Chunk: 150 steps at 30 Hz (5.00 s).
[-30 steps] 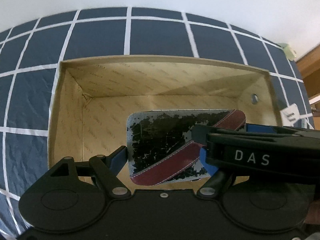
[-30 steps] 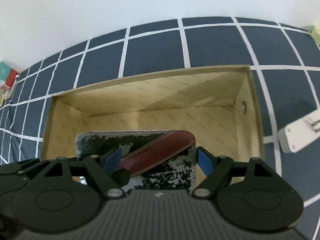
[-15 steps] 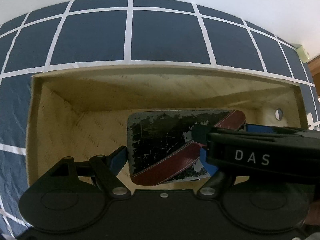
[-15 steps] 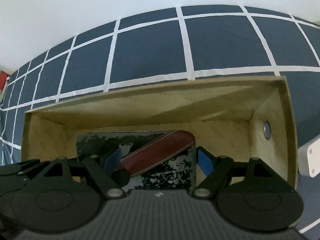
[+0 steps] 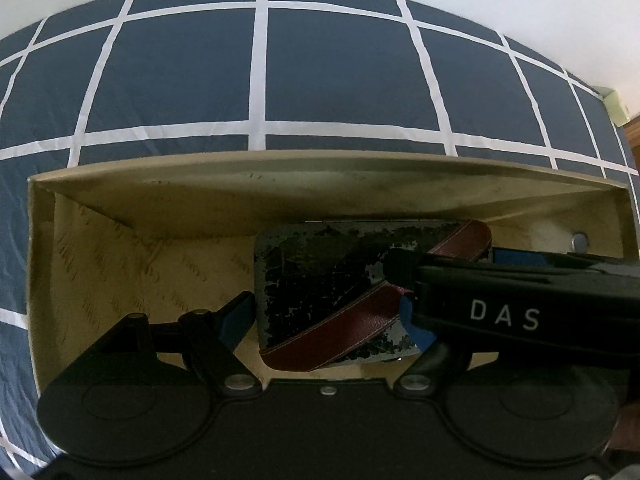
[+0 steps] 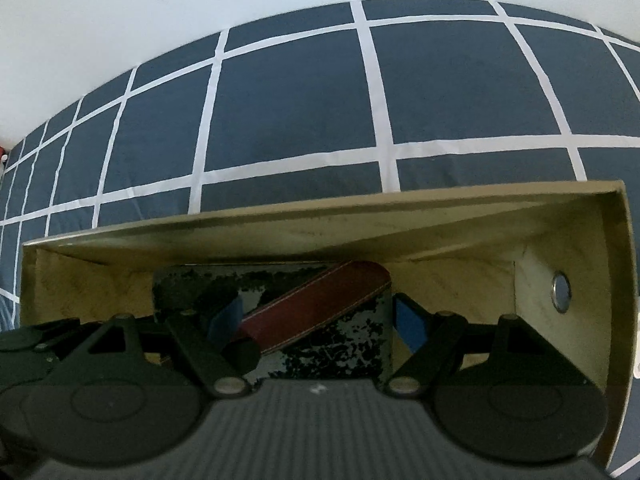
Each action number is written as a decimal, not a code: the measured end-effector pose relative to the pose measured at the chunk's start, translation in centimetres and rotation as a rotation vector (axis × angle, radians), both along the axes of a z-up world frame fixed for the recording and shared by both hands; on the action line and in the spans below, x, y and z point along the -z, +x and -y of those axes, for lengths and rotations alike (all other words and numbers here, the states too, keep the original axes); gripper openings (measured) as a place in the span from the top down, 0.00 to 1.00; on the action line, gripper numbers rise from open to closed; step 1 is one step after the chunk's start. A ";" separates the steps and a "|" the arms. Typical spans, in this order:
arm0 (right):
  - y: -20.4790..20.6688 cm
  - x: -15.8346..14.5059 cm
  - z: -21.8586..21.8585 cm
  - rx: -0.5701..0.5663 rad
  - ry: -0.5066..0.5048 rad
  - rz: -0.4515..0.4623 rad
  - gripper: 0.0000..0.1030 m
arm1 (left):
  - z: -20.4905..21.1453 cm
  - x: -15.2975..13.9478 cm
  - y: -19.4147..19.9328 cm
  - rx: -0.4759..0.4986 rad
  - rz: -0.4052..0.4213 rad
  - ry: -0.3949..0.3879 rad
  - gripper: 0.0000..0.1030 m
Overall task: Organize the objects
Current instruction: 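Lower the phone case into the box and open the right gripper, then move the right tool out of the box toward the white phone, then close the right gripper on the white keypad phone and lift it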
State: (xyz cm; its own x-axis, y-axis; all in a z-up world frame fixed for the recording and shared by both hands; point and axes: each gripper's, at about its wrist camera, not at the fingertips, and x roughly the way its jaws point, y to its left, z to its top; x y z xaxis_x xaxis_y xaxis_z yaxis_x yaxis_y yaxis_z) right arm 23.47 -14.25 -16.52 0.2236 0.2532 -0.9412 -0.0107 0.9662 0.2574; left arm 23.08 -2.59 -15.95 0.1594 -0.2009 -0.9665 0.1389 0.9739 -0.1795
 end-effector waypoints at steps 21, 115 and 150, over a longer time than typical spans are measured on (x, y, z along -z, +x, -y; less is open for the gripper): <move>0.2 -0.4 0.5 0.027 0.011 -0.006 0.23 | -0.2 -0.6 0.3 -0.025 -0.021 0.003 0.24; -37.3 -3.7 31.0 0.577 0.029 0.003 0.00 | 26.3 -4.0 -30.1 0.489 0.033 0.035 0.00; -33.6 2.5 33.4 0.532 0.075 -0.156 0.33 | 32.5 2.6 -28.5 0.591 -0.130 0.018 0.16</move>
